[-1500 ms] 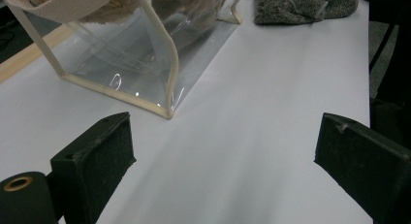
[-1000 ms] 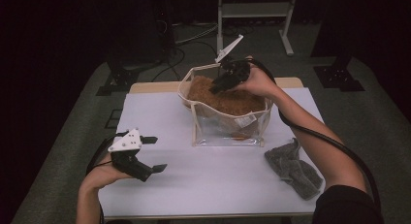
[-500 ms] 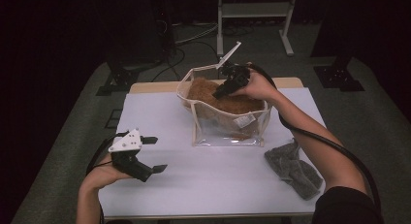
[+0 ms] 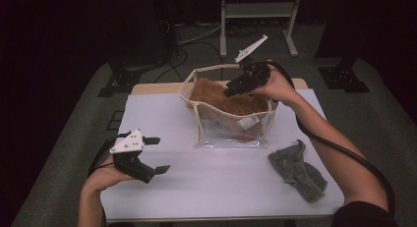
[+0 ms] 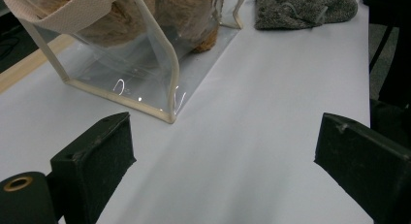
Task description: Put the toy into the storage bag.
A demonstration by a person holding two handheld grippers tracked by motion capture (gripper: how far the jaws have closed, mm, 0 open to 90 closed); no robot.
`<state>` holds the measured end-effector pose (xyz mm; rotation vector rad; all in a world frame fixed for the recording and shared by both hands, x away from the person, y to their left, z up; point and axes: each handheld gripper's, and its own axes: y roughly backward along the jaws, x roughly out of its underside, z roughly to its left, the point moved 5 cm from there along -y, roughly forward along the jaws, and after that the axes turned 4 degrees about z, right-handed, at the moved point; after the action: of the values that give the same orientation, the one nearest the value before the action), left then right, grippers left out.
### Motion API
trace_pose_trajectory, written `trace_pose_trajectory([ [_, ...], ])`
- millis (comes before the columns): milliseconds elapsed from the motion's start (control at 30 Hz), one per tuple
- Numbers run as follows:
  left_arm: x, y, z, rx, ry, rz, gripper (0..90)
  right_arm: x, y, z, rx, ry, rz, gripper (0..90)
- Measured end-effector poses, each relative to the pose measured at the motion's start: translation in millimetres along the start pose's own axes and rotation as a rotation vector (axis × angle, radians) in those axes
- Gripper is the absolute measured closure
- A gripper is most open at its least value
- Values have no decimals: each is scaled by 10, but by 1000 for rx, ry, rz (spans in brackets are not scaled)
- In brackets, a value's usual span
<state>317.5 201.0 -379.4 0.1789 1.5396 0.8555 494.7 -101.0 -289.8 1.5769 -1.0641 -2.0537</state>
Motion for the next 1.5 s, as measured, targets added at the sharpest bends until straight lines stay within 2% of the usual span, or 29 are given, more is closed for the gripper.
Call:
trace_pose_trajectory([
  [167, 4, -1, 5, -2, 1, -1, 60, 128, 204, 57, -2, -9, -36, 500],
  [367, 22, 2, 4, 0, 5, -4, 60, 307, 431, 120, 1, -44, -69, 486],
  [700, 9, -21, -9, 7, 6, -5, 60, 598, 743, 153, 16, -84, -112, 471],
  [1200, 12, -25, -5, 4, 8, -6, 60, 943, 1064, 231, 39, -119, -144, 450],
  [1500, 14, -35, -7, 5, 18, -11, 60, 1118, 1172, 268, 47, -144, -157, 443],
])
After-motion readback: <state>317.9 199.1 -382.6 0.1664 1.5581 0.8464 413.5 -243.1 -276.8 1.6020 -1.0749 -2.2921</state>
